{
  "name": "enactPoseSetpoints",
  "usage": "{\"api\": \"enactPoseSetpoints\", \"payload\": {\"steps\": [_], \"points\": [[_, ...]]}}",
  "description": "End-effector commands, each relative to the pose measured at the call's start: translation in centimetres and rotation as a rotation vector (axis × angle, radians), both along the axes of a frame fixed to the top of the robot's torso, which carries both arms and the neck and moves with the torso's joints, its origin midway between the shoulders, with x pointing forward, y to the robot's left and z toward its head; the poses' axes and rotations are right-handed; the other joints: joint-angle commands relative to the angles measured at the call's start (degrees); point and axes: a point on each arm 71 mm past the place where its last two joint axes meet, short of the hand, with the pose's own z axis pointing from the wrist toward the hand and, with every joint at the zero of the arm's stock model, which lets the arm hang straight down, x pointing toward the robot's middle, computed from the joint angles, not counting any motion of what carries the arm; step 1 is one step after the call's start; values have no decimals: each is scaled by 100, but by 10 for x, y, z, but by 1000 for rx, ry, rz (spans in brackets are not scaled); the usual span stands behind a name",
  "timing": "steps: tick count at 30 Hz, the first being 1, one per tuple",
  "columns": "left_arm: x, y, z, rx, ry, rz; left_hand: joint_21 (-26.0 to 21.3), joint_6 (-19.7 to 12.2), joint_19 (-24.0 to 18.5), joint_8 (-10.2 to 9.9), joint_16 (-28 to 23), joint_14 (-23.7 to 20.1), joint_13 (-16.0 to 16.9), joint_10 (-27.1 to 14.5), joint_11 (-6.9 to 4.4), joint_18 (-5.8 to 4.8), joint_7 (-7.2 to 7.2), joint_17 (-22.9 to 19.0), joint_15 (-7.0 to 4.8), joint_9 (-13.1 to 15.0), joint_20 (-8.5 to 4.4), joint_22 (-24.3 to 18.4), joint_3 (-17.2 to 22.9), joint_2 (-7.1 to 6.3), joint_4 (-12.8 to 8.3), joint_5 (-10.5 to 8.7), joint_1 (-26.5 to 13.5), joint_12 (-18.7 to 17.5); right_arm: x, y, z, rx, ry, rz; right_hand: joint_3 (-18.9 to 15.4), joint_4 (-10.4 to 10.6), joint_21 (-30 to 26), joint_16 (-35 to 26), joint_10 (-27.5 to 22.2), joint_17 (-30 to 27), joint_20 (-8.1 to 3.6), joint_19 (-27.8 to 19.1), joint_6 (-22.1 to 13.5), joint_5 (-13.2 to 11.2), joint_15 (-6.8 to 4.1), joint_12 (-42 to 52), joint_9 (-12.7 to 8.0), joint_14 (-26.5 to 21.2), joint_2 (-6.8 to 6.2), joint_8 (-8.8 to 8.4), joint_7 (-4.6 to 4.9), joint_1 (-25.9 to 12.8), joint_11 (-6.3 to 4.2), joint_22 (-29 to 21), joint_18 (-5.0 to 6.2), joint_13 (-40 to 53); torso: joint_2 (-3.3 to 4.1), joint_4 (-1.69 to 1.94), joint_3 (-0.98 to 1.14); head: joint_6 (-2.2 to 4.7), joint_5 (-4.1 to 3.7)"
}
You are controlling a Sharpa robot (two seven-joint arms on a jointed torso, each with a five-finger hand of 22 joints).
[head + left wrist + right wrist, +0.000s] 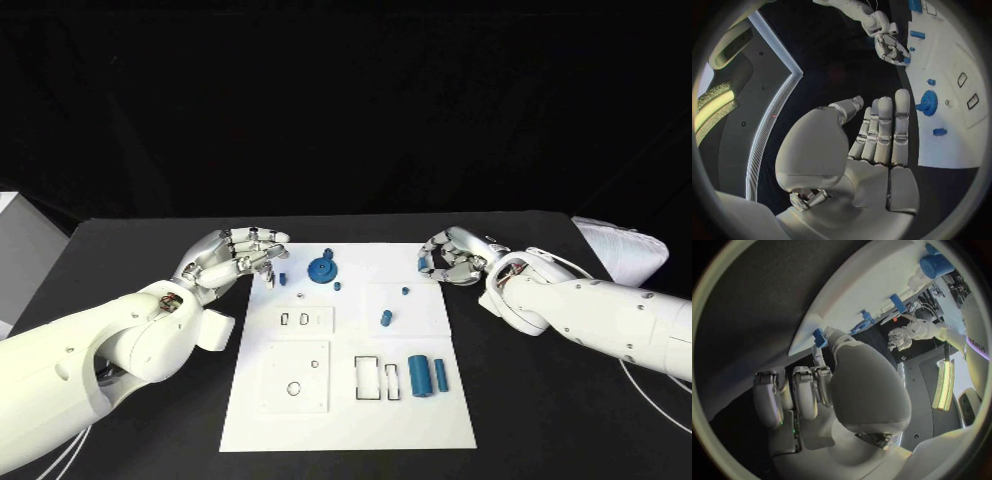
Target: Assemble the parts on the task board
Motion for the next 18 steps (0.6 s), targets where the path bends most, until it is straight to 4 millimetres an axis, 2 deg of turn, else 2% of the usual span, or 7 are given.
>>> {"api": "enactPoseSetpoints", "payload": {"steps": [1,11,16,17,18], "points": [[-1,-2,1,-5,-5,-20,29,-29,-12,20,22,9,4,-35,2,90,84,6,45,7,8,6,-9,9,14,0,-46,23,0,2,-2,-11,9,15,35,8,20,23,99,1509,-33,589,46,36,-40,33,5,597,47,22,-3,-15,-55,1509,-38,1076,1,6,-1,1,-3],[-1,-2,1,-4,-4,-20,35,-50,-13,18,27,8,4,-61,12,90,96,7,52,5,14,6,-5,8,17,0,-50,28,2,4,-3,-20,12,14,56,8,20,23,106,1509,-40,589,52,34,-46,39,5,597,51,29,-8,-12,-61,1509,-38,1081,2,1,0,-21,24],[-1,-2,1,-4,-3,-19,40,-73,-15,17,33,6,2,-94,25,89,109,8,62,4,21,6,-2,6,23,-1,-57,32,2,4,-3,-22,8,11,239,-30,20,23,132,1509,-79,589,181,-9,-89,57,36,597,148,142,-66,52,-111,1509,-38,1098,1,-8,2,-29,33],[-1,-2,1,-4,-3,-19,40,-73,-15,17,33,6,2,-94,25,89,109,8,62,4,21,6,-2,6,23,-1,-57,32,2,4,-3,-22,6,10,305,-48,20,23,137,1509,-96,589,226,-75,-108,60,53,597,190,191,-90,70,-134,1509,-38,1101,1,-8,3,-30,34],[-1,-1,1,-3,-3,-19,40,-73,-15,17,33,6,2,-94,25,89,109,8,62,4,21,6,-2,6,23,-1,-57,32,2,4,-2,-23,5,10,387,-72,20,23,142,1509,-115,589,260,-278,-130,62,71,597,225,241,-116,91,-158,1509,-38,1104,0,-9,4,-31,35]]}}
